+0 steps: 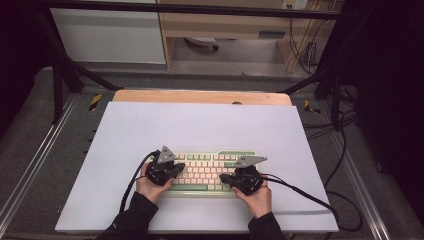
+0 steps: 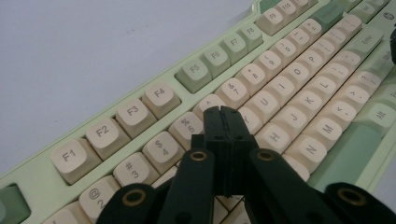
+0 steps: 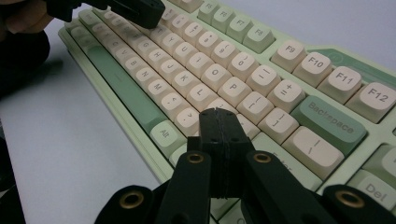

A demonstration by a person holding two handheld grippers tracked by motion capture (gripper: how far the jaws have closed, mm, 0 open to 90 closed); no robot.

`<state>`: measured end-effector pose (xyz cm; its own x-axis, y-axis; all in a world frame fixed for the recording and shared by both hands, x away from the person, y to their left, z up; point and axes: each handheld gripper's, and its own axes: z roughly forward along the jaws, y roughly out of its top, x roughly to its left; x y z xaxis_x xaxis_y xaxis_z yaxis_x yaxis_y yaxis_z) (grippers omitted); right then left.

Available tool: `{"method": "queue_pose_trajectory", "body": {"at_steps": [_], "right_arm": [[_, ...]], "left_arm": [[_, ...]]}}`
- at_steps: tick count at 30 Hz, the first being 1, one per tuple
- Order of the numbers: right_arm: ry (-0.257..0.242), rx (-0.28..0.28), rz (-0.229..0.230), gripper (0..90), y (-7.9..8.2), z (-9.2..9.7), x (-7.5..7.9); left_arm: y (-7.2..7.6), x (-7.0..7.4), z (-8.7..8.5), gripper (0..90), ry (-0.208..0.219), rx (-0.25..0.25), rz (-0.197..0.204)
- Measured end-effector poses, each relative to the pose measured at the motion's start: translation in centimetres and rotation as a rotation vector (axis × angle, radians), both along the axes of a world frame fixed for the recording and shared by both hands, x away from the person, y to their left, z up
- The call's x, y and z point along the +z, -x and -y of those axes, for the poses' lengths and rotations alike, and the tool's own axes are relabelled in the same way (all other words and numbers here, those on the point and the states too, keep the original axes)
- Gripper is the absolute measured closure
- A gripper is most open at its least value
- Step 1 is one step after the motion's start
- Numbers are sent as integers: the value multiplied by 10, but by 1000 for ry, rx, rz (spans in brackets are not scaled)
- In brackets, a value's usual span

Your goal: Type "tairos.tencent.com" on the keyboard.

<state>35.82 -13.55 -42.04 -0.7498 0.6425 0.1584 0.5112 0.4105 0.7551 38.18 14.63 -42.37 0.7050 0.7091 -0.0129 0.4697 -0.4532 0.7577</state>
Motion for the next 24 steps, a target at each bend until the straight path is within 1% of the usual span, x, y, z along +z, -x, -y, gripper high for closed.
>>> {"method": "queue_pose_trajectory", "body": {"at_steps": [10,14,15,20,24], "right_arm": [[-5,-3,0,900,1,0,1],[-2,-2,1,900,1,1,1],[-2,-2,2,900,1,1,1],[-4,-1,2,900,1,0,1],[-6,-1,4,900,1,1,2]], "left_arm": [[0,-3,3,900,-2,-5,1],[0,-6,5,900,-12,-6,-3],[0,-6,5,899,-8,-7,0],[1,-5,4,899,-7,-11,-1],[3,-2,3,900,2,-18,4]]}}
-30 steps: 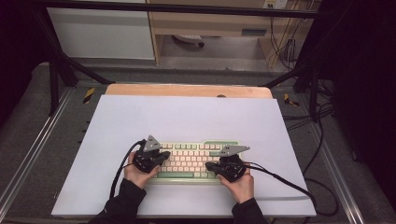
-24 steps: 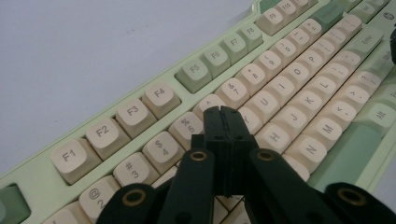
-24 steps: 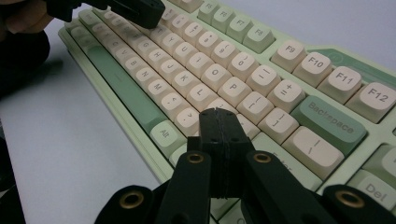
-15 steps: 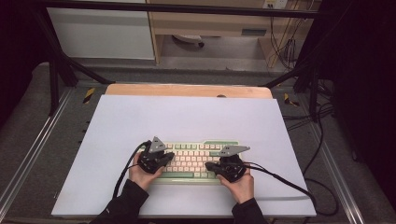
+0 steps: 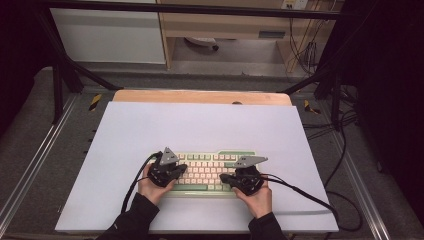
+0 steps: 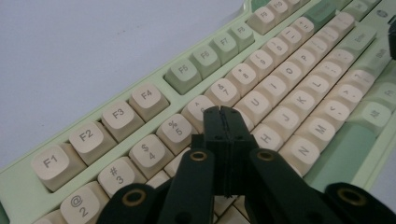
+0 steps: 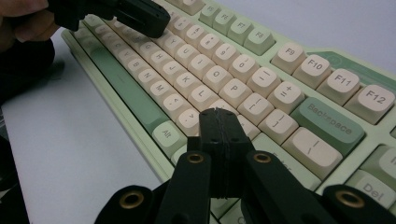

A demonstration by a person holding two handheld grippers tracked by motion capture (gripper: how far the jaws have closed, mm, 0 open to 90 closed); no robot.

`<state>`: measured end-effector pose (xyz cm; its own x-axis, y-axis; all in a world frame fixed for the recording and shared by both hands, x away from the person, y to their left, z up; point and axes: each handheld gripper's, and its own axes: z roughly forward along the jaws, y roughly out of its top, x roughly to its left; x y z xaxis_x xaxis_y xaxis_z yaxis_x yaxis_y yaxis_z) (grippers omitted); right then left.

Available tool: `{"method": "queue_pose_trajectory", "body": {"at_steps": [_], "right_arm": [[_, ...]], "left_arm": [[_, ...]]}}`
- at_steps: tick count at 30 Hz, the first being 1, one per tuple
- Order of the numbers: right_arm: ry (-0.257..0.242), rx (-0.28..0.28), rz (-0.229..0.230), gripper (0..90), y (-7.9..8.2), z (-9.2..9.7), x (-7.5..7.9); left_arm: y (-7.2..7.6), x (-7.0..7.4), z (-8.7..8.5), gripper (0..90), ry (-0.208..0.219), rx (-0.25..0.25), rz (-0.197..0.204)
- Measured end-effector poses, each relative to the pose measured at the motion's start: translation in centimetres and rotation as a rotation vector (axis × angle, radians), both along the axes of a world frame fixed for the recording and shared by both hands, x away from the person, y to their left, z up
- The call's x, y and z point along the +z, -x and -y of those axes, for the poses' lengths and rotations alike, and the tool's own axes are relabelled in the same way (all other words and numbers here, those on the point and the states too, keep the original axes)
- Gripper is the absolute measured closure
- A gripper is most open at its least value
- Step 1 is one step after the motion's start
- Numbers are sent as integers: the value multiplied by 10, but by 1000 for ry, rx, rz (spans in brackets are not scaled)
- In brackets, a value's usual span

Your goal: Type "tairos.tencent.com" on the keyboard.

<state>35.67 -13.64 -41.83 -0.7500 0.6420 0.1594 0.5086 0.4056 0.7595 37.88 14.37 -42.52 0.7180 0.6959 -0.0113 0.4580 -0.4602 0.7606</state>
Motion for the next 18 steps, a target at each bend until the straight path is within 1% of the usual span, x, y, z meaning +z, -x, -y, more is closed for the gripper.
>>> {"method": "queue_pose_trajectory", "body": {"at_steps": [8,18], "right_arm": [[1,2,6,900,1,1,2],[-5,0,3,900,1,0,2]], "left_arm": [[5,5,-6,899,12,-8,5],[13,11,-19,899,30,-6,4]]}}
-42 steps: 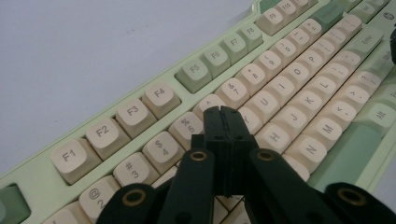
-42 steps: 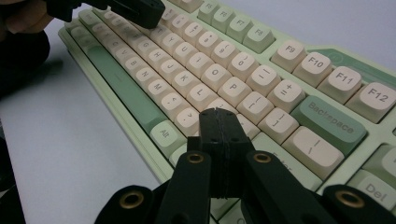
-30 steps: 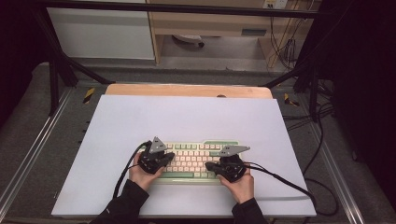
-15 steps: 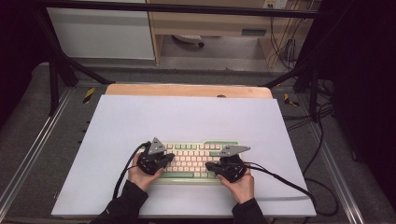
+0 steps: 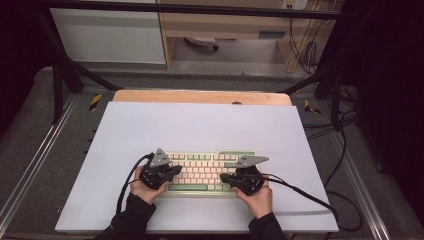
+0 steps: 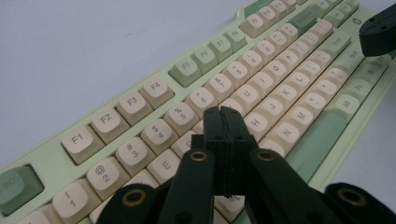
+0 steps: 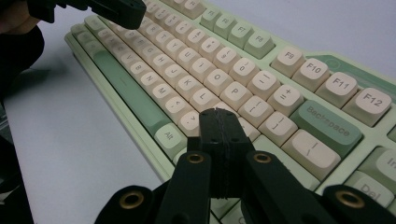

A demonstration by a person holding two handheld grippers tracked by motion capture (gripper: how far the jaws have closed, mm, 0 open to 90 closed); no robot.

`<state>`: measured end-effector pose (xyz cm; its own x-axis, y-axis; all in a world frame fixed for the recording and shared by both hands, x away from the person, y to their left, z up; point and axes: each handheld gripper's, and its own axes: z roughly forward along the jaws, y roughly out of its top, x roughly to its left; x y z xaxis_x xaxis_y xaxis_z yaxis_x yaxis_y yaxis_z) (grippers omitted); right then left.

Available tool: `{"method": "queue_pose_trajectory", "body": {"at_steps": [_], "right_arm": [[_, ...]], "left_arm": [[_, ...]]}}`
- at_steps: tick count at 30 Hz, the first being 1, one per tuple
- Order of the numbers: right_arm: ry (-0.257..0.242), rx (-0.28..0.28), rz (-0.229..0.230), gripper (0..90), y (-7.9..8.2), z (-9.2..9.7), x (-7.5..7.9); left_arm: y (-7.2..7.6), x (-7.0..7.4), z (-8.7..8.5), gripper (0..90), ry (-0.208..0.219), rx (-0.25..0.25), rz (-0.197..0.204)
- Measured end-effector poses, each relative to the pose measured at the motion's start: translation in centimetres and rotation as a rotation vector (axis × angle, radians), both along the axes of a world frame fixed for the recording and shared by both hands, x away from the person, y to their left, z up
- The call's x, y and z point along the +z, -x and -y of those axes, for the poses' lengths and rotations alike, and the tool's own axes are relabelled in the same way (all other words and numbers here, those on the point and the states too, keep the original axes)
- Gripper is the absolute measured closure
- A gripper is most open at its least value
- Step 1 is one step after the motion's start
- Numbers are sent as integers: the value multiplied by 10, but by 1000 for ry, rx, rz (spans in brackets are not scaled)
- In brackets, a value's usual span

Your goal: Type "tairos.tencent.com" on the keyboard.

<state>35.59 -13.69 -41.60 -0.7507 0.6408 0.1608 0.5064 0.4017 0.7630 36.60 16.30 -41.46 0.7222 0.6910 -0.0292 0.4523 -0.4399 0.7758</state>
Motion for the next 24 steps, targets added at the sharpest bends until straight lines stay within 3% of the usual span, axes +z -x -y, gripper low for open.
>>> {"method": "queue_pose_trajectory", "body": {"at_steps": [11,24], "right_arm": [[-15,0,-1,900,0,-1,1],[0,23,-9,900,-2,-18,-1]], "left_arm": [[8,0,-21,899,-5,23,-3],[16,-1,-40,900,5,44,-7]]}}
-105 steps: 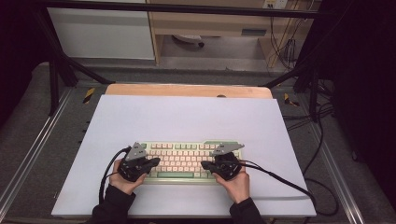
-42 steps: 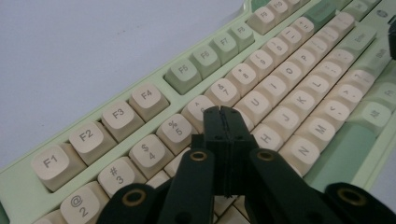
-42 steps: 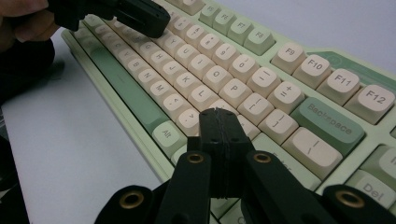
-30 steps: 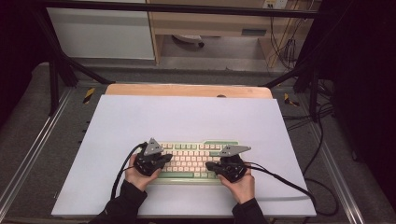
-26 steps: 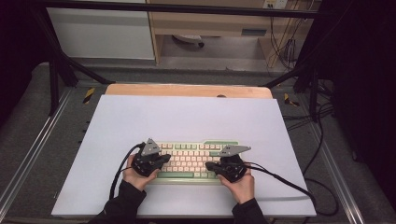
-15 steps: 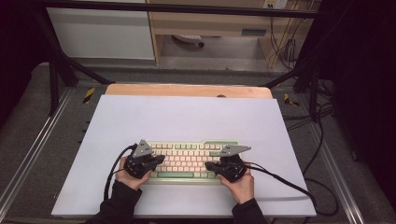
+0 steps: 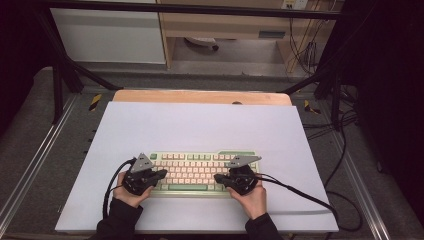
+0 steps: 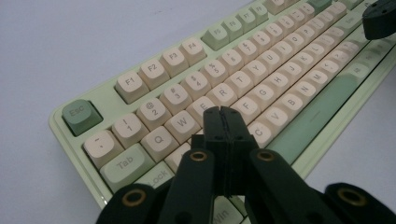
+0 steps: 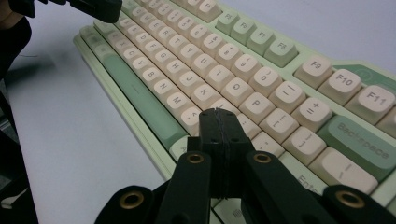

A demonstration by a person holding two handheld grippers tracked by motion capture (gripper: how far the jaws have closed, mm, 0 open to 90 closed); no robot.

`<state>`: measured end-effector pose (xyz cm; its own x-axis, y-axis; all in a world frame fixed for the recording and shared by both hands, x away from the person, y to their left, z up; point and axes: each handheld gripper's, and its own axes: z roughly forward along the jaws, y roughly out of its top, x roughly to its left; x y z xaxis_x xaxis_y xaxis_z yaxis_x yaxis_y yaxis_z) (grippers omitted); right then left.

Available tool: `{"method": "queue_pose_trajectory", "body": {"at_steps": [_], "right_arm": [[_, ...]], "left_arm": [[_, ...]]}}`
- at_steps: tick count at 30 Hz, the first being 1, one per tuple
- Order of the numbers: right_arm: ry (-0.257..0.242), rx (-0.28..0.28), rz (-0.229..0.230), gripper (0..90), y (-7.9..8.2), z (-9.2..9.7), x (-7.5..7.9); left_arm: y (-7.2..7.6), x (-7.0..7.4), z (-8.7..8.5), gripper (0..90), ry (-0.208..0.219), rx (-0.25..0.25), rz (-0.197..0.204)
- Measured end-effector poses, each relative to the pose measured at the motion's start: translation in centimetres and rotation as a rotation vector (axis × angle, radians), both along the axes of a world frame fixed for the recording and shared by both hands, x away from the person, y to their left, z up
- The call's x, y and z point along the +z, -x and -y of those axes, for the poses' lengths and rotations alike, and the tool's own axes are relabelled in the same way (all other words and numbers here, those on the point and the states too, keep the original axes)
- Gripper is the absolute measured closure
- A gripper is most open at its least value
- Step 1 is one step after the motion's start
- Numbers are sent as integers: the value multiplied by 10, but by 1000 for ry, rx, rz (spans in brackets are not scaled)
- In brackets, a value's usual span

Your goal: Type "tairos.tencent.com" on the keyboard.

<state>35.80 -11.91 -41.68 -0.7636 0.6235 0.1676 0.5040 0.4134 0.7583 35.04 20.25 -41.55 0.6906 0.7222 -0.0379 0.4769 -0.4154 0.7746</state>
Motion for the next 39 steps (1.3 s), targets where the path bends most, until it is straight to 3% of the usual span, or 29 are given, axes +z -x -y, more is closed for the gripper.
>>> {"method": "queue_pose_trajectory", "body": {"at_steps": [23,39], "right_arm": [[17,9,-19,900,-4,-12,-13],[18,18,-18,900,-4,-12,-13]], "left_arm": [[0,-4,-4,900,9,4,-10],[0,-3,-4,899,11,4,-6]]}}
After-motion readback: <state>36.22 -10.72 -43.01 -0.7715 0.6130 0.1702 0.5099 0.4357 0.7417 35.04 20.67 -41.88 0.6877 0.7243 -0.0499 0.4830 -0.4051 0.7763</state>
